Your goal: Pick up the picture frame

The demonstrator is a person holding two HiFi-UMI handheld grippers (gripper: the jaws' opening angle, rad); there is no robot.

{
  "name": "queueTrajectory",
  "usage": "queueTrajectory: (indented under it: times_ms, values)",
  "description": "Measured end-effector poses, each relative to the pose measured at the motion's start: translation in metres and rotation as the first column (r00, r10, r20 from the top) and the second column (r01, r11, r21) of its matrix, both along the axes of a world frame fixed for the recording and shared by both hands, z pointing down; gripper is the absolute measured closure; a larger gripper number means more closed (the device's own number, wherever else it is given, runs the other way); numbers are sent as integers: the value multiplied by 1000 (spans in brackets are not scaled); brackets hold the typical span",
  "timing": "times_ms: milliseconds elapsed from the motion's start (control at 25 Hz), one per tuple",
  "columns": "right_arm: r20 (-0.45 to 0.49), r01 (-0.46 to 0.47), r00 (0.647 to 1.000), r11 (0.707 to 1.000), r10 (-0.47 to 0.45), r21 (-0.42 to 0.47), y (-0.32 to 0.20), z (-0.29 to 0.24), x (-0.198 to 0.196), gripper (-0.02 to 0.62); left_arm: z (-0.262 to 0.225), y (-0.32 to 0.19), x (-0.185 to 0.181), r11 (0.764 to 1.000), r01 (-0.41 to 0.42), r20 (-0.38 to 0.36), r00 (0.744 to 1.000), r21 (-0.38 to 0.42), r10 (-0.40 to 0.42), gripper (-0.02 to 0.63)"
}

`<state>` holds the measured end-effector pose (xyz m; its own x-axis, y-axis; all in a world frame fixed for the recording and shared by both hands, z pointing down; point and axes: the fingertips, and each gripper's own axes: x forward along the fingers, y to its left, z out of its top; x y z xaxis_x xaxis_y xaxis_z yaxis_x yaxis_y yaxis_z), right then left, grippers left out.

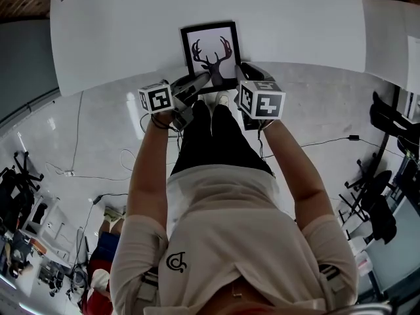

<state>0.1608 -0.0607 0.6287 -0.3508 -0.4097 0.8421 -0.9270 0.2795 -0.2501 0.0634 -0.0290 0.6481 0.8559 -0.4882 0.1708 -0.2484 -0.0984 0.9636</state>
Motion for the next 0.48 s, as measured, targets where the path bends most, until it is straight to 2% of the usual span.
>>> queueTrajectory:
  times_ms: [80,200,480]
  values:
    - [-2,-2,1000,1000,2,-8,2,2,0,534,-2,-2,2,1000,13,-23,1000,-6,-13,534]
    - [8,9,1000,1000,-9,-8,3,2,0,534,-3,-1,2,999,29,-46,999,-15,-29,543]
    - [33,23,999,1000,-24,19,1,-3,-1,522,-13,-5,-4,998,57,-18,998,26,-57,572]
